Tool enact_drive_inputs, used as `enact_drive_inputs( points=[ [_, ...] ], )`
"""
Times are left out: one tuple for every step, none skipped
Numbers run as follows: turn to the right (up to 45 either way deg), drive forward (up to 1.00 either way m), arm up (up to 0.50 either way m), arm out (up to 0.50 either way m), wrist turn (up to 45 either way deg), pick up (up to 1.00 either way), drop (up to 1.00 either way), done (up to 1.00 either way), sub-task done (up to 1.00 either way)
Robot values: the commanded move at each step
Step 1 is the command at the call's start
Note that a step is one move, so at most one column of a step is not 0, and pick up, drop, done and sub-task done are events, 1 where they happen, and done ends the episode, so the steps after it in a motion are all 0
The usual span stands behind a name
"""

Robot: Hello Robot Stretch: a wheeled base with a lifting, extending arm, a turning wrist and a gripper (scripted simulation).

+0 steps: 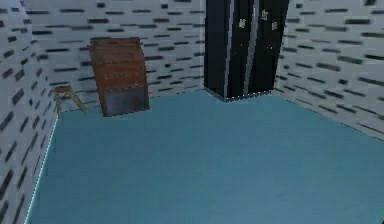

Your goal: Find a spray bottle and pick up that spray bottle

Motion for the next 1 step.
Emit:
enact_drive_inputs(
  points=[
    [0.0, 0.00, 0.00, 0.00, 0.0, 0.00, 0.00, 1.00, 0.00]
  ],
)
